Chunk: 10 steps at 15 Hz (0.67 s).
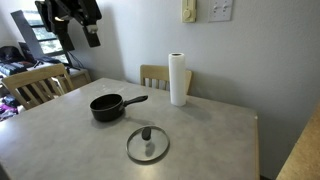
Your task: Cover the pot
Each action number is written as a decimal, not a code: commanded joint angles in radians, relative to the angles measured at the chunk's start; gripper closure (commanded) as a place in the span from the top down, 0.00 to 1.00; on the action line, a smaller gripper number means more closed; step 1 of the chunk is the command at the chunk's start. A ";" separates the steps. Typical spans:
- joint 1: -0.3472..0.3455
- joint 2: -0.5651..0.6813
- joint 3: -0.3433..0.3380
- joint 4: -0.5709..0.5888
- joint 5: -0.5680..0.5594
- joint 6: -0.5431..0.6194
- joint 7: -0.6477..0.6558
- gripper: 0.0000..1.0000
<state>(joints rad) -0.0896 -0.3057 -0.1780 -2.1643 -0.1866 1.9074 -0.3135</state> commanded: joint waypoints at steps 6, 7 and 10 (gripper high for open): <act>-0.004 0.168 -0.021 0.005 0.018 0.091 -0.152 1.00; -0.008 0.200 -0.025 0.005 0.027 0.120 -0.168 1.00; -0.019 0.299 -0.029 0.014 0.079 0.187 -0.222 1.00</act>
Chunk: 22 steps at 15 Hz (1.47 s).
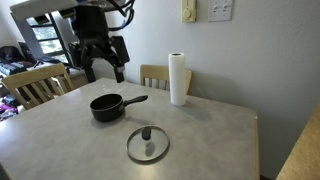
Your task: Cover the pot
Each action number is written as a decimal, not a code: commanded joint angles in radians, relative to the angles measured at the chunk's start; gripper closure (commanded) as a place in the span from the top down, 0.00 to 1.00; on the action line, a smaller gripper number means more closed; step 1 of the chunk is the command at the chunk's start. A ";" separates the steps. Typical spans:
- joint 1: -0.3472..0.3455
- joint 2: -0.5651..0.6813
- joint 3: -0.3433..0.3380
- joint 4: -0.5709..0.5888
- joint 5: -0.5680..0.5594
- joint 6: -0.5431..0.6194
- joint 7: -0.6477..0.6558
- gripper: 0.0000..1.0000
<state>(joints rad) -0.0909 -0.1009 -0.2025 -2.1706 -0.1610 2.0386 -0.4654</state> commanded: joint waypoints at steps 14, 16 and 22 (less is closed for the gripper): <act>-0.092 0.398 0.058 0.123 0.064 0.111 -0.067 1.00; -0.096 0.411 0.065 0.132 0.063 0.111 -0.064 1.00; -0.131 0.431 0.094 0.083 0.162 0.360 -0.109 1.00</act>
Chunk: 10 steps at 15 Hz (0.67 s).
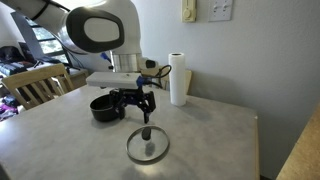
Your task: Cover the pot
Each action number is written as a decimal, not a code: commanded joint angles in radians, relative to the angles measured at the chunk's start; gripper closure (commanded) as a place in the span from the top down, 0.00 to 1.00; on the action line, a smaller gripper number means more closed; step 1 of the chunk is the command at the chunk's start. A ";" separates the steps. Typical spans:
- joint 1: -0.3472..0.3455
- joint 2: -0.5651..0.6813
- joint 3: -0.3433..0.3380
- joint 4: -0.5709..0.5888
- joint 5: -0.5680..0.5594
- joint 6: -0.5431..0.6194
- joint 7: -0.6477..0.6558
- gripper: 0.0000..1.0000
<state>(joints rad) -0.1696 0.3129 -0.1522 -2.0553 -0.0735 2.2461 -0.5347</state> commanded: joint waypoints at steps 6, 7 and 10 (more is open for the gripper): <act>-0.154 0.087 0.140 -0.045 0.297 0.397 -0.180 1.00; -0.166 0.091 0.146 -0.043 0.301 0.385 -0.193 1.00; -0.199 0.102 0.165 -0.042 0.312 0.361 -0.248 1.00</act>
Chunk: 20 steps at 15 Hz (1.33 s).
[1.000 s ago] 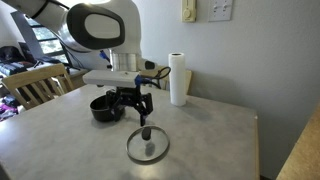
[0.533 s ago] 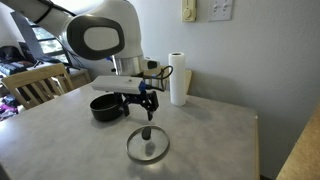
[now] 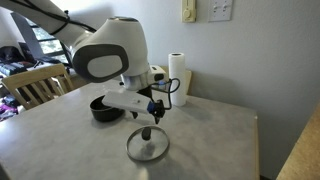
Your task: Cover the pot
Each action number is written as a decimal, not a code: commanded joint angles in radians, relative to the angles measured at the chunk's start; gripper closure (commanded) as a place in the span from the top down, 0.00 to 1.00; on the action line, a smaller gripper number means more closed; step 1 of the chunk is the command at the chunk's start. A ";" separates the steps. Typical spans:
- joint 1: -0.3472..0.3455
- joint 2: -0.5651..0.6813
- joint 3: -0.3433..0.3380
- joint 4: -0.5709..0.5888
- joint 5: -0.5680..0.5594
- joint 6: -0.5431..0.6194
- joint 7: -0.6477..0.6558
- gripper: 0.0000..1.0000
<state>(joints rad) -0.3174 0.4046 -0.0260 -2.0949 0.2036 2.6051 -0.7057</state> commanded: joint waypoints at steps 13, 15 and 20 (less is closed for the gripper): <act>-0.036 0.104 0.031 0.040 -0.055 -0.006 -0.210 1.00; -0.031 0.117 0.022 0.047 -0.083 -0.008 -0.190 1.00; -0.037 0.139 0.029 0.062 -0.105 -0.019 -0.155 0.66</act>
<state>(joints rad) -0.3597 0.5205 0.0079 -2.0603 0.1104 2.6027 -0.8800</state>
